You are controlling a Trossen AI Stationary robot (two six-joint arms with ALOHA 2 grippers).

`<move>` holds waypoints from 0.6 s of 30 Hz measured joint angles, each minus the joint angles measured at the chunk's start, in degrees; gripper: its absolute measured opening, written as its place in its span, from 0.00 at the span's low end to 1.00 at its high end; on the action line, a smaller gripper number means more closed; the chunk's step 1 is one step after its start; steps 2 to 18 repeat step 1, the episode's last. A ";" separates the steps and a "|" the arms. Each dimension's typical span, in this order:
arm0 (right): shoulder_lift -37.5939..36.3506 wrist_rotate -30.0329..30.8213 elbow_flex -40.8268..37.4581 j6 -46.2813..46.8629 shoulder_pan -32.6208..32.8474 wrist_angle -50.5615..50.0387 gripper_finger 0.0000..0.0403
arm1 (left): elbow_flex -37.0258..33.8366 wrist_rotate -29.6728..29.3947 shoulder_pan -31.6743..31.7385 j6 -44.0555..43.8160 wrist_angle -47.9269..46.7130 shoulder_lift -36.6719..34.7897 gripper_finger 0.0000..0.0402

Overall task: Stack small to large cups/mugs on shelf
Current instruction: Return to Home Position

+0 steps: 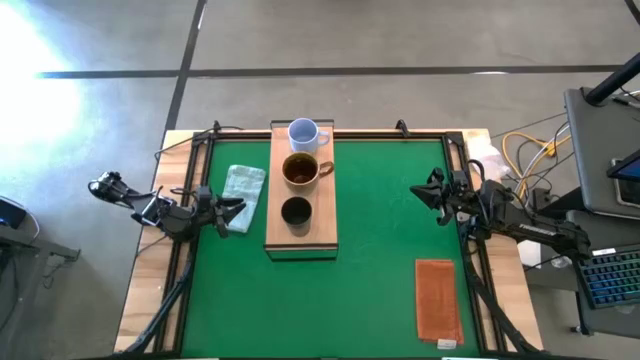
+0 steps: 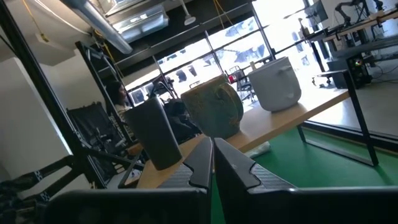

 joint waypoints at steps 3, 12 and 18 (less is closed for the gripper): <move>0.00 0.00 0.00 0.00 0.02 0.02 0.02 | 0.00 0.00 0.00 0.00 -0.01 0.00 0.24; 0.00 0.00 0.00 0.00 0.02 0.02 0.02 | 0.00 0.00 0.00 0.00 -0.01 0.00 0.24; 0.00 0.00 0.00 0.00 0.02 0.02 0.02 | 0.00 0.00 0.00 0.00 -0.01 0.00 0.24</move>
